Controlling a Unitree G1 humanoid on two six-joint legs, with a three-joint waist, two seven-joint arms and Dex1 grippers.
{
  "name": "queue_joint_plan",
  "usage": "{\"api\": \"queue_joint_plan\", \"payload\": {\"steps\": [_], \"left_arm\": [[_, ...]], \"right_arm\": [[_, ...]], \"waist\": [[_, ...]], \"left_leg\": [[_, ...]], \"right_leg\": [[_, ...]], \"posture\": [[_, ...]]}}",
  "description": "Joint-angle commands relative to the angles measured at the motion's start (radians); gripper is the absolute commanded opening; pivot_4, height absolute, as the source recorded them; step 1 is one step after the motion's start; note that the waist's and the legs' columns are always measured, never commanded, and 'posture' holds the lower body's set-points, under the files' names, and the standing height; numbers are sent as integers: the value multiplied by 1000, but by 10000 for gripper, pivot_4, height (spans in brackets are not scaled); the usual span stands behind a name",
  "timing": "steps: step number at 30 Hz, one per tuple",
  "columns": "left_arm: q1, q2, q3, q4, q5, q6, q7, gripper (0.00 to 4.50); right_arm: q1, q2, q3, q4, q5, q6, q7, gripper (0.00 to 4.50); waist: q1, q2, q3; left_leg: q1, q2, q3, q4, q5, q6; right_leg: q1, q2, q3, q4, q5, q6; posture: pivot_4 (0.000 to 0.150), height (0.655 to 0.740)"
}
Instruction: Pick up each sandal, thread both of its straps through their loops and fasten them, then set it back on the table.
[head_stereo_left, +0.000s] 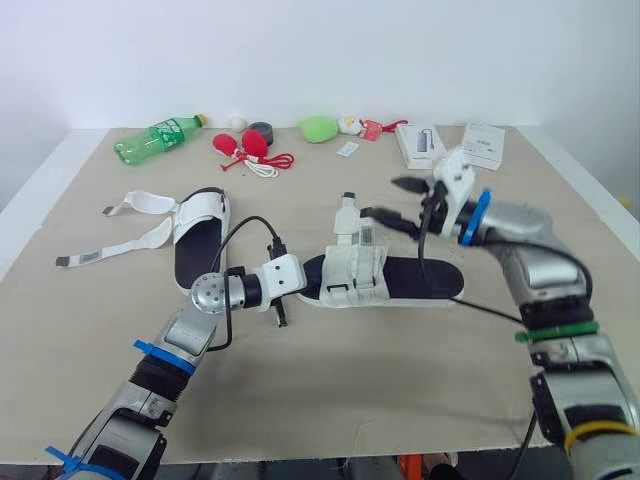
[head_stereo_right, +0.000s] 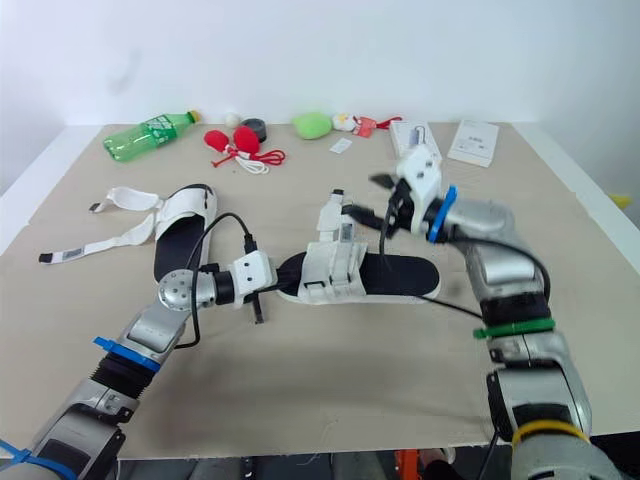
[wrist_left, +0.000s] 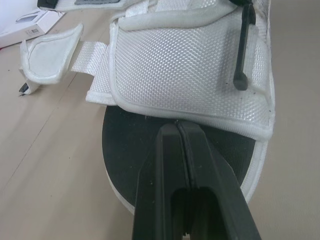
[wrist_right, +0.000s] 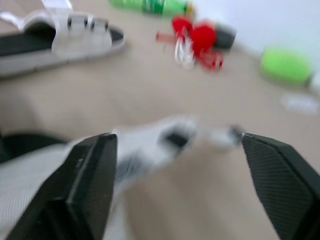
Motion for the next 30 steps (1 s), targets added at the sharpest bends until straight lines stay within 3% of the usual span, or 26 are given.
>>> {"api": "queue_joint_plan", "payload": {"steps": [1,8,15,24,30], "left_arm": [[11,4,-27,42,26,21,-11,0],[13,-2,-26,40,32,16,-3,0],[18,-4,-24,30,33,17,7,0],[39,7,-25,-9,32,24,4,0],[58,17,-31,-56,22,35,-15,0]], "right_arm": [[-49,19,8,52,-8,4,58,30474],[-118,25,112,167,-63,229,201,103],[-169,31,199,284,-177,264,260,103],[-126,11,257,285,-247,201,359,103],[-182,23,201,392,-262,132,319,103]], "waist": [[2,-1,0],[3,0,0],[3,0,0],[3,0,0],[2,0,0]], "left_leg": [[0,0,0,0,0,0],[-2,0,0,-1,0,0],[-2,0,0,-1,0,0],[-2,0,0,-1,0,0],[-2,0,0,-3,0,-1]], "right_leg": [[0,0,0,0,0,0],[-1,0,0,0,-1,0],[-2,0,0,0,0,0],[-2,0,0,0,-1,0],[-3,0,0,0,-2,0]], "posture": [[1500,7400],[1500,7400],[1500,7400],[1500,7400],[1500,7400]]}}
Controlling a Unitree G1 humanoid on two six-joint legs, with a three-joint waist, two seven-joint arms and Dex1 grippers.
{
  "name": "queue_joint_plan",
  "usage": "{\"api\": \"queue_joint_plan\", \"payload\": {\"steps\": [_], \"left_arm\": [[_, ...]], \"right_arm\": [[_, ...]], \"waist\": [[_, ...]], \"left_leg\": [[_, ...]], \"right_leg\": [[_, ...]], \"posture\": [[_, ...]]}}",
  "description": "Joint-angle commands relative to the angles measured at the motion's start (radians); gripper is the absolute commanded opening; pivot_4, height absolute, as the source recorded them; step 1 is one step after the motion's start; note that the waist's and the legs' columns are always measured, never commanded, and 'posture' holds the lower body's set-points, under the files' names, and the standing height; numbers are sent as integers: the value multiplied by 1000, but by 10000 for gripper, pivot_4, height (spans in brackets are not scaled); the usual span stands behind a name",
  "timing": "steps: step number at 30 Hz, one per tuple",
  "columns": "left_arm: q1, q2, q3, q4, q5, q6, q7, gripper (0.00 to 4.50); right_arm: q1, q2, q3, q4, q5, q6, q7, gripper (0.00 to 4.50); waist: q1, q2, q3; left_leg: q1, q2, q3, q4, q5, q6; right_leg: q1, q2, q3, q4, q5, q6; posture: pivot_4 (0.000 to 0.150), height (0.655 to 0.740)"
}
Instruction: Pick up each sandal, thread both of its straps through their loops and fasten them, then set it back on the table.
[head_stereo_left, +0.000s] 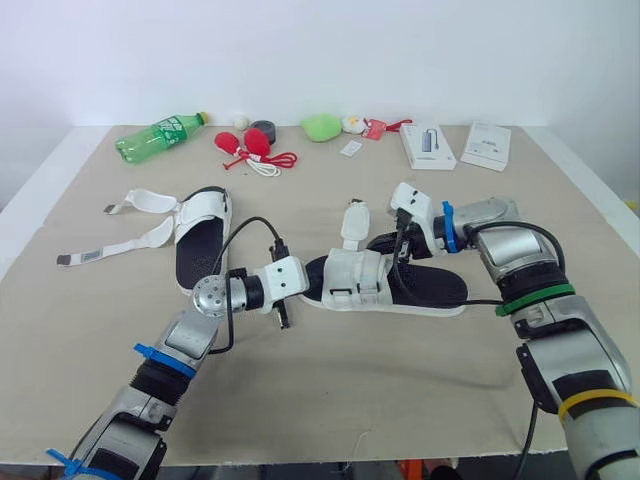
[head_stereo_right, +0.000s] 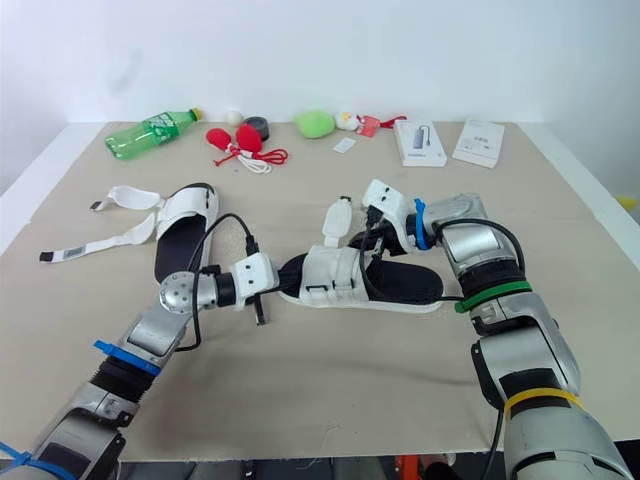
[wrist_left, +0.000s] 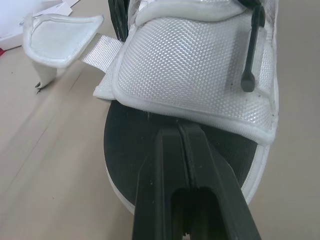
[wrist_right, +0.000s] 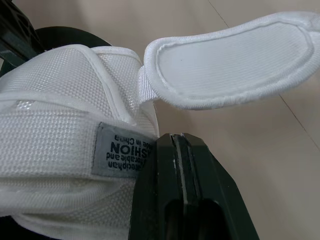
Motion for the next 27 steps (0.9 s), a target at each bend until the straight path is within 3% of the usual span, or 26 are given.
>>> {"api": "queue_joint_plan", "payload": {"steps": [1,3,4,5,6,7,10,11,21,27], "left_arm": [[41,21,-31,-26,15,33,-30,0],[43,24,-32,-34,17,36,-33,0],[45,27,-32,-39,17,37,-34,0],[47,30,-32,-44,16,38,-36,0],[49,32,-32,-48,15,39,-37,0],[51,35,-32,-51,14,38,-38,0],[57,39,-34,-66,15,40,-40,0],[58,40,-35,-69,18,40,-37,0],[99,64,-21,-119,30,68,-15,0],[109,74,-14,-136,32,79,-4,0]], "right_arm": [[-64,7,-52,130,-15,-32,-30,6286],[-112,17,-92,202,-1,-16,-57,8588],[-140,25,-120,241,12,-7,-80,12126],[-166,36,-148,280,26,3,-105,18942],[-194,51,-183,317,49,28,-132,18942],[-218,64,-215,350,67,59,-155,29182],[-288,121,-313,447,136,245,-211,36549],[-303,136,-339,471,157,310,-224,43109],[-336,223,-462,561,235,445,-303,44551],[-358,302,-538,628,247,294,-445,44551]], "waist": [[0,0,0],[-1,0,0],[-1,1,1],[-1,1,1],[-3,1,1],[-3,1,1],[-4,1,1],[-4,1,1],[-4,1,1],[-13,2,1]], "left_leg": [[0,0,0,-1,0,0],[0,0,0,-2,0,0],[0,0,0,-2,0,0],[-1,0,0,-3,0,0],[-1,0,0,-3,0,0],[0,0,0,-5,0,0],[0,0,0,-7,0,0],[0,0,0,-7,0,0],[-1,0,-1,-9,-1,1],[-1,0,-1,-9,-1,1]], "right_leg": [[0,0,0,0,0,0],[-1,0,0,0,-1,0],[-1,0,0,0,0,0],[-2,0,0,0,0,0],[-2,0,0,0,0,1],[-3,0,0,0,1,2],[-3,1,0,0,1,1],[-3,1,0,1,2,-1],[-4,1,0,1,1,-3],[-5,2,0,2,1,-2]], "posture": [[1500,7400],[1500,7400],[1500,7400],[1500,7400],[1500,7400],[1500,7400],[1500,7400],[1500,7400],[1500,7400],[1500,7400]]}}
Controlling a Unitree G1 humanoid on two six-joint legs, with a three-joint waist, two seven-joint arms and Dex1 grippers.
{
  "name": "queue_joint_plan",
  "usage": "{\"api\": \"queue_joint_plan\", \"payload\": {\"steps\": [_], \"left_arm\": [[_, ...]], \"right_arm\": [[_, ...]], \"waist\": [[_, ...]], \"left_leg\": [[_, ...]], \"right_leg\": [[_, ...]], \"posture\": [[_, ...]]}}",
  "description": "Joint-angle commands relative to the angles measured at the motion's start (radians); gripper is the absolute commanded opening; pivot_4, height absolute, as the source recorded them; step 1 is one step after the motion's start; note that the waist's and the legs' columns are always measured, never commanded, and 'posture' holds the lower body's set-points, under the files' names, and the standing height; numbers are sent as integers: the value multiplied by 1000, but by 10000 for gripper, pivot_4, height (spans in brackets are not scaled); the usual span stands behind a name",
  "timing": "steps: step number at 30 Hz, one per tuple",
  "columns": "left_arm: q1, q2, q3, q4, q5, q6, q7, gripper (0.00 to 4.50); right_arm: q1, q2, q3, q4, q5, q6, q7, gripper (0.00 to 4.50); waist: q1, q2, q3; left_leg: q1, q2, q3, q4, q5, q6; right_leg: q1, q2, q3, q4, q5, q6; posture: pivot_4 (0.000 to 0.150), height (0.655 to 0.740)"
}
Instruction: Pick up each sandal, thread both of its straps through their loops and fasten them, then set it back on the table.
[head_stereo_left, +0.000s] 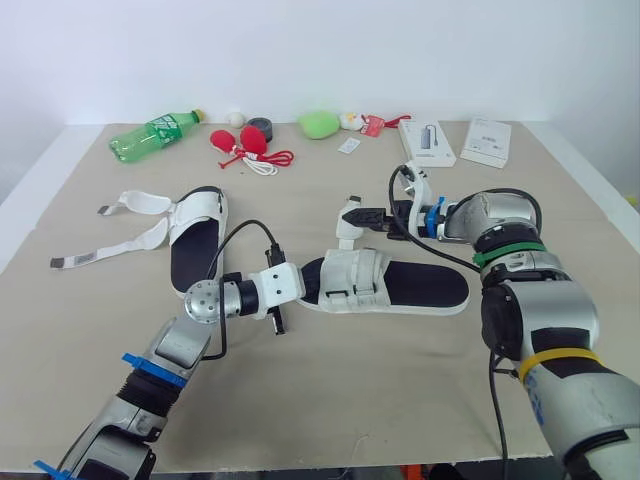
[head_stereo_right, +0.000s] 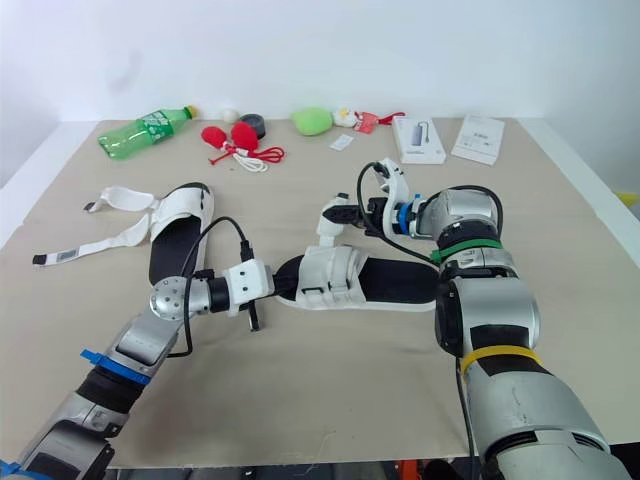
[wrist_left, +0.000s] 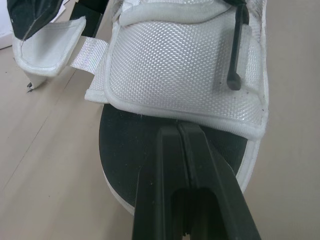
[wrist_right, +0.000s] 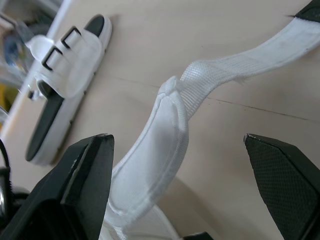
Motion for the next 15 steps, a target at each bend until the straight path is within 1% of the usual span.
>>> {"api": "queue_joint_plan", "payload": {"steps": [1,5,13,15], "left_arm": [[36,23,-21,-5,26,37,-7,0],[52,31,-17,-27,26,50,1,0],[68,39,-16,-47,28,67,14,0],[68,39,-17,-48,28,70,15,0]], "right_arm": [[-55,69,-89,47,30,-170,-142,44551],[-61,96,-142,82,40,-282,-250,44551],[-69,105,-207,117,45,-391,-339,44551],[-72,111,-222,122,49,-386,-340,39530]], "waist": [[-4,0,0],[-6,0,0],[-22,0,0],[-23,0,0]], "left_leg": [[0,0,0,0,0,0],[0,0,-1,0,0,0],[0,1,-1,-1,0,0],[0,1,-1,-1,0,0]], "right_leg": [[0,0,0,0,0,1],[0,1,0,0,-1,1],[0,1,0,0,0,0],[0,1,0,1,0,0]], "posture": [[1500,7400],[1500,7400],[1500,7400],[1500,7400]]}}
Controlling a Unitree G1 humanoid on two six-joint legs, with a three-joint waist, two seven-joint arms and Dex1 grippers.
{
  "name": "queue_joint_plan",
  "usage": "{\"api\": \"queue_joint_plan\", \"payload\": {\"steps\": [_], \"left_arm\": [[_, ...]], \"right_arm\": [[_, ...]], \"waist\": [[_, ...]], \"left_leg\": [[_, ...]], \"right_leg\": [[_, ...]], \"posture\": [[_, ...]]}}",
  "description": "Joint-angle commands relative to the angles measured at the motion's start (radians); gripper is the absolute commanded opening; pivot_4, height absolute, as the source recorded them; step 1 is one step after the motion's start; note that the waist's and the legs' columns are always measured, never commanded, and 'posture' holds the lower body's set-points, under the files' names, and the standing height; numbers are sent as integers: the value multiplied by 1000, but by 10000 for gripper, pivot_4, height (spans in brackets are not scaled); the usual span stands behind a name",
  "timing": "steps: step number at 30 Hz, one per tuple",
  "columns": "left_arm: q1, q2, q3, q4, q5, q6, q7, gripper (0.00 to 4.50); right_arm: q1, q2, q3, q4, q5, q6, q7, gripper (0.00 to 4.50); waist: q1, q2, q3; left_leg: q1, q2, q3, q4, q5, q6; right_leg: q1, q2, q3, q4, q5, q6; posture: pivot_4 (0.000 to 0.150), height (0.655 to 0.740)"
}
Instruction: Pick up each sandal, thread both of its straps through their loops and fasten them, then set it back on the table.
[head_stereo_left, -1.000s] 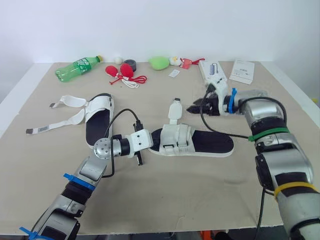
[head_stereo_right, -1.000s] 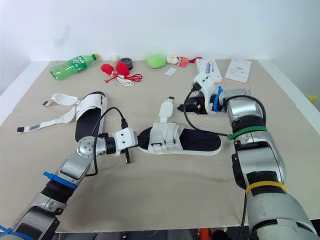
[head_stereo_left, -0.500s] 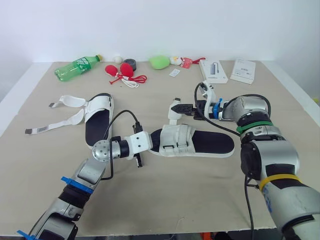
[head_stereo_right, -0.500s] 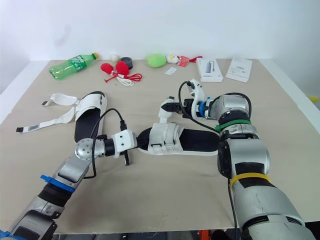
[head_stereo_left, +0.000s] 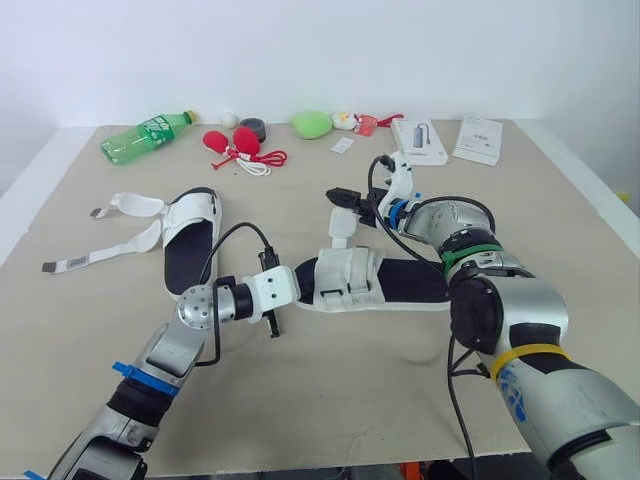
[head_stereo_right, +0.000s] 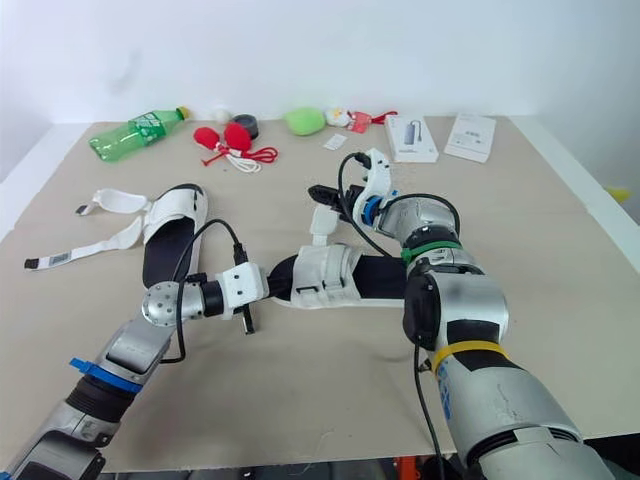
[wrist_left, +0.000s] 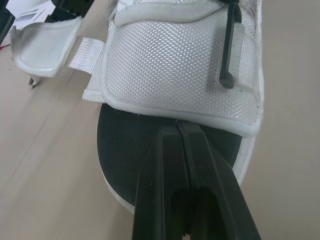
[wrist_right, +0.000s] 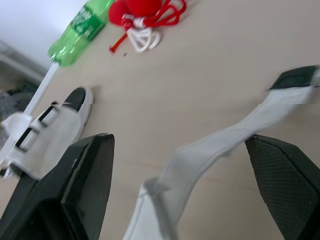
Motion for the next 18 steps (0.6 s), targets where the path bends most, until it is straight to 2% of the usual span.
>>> {"api": "queue_joint_plan", "payload": {"steps": [1,2,4,5,8,9,10,18], "left_arm": [[30,15,-26,15,24,30,-8,0],[28,15,-26,18,25,30,-9,0],[25,14,-27,23,25,28,-9,0],[23,14,-27,26,26,27,-9,0],[19,11,-30,33,28,23,-9,0],[18,10,-30,35,27,22,-9,0],[18,9,-31,36,28,22,-8,0],[15,3,-38,51,28,12,-8,0]], "right_arm": [[-48,12,-48,-2,24,-22,-6,38514],[-48,15,-48,-1,19,-14,0,34203],[-49,18,-50,1,13,4,9,29513],[-50,18,-52,2,13,16,12,24302],[-46,10,-13,1,-27,44,42,12649],[-45,8,-8,-1,-35,46,48,5409],[-46,5,-5,-2,-41,46,52,3581],[-55,-31,47,-22,-102,-4,133,3581]], "waist": [[0,0,0],[0,0,0],[-1,0,0],[-1,0,0],[-1,0,0],[-1,0,0],[-1,0,0],[0,0,0]], "left_leg": [[0,0,0,0,0,0],[0,0,0,0,0,0],[0,0,0,0,0,0],[0,0,0,0,0,0],[0,0,0,0,0,0],[0,0,0,0,0,0],[0,0,0,0,0,0],[0,0,0,1,0,0]], "right_leg": [[0,0,0,0,0,0],[0,0,0,0,0,0],[0,0,0,0,0,0],[0,0,0,0,0,0],[0,0,0,0,0,0],[0,0,0,0,0,0],[0,0,0,0,0,0],[0,0,0,0,0,1]], "posture": [[1500,7400],[1500,7400],[1500,7400],[1500,7400],[1500,7400],[1500,7400],[1500,7400],[1500,7400]]}}
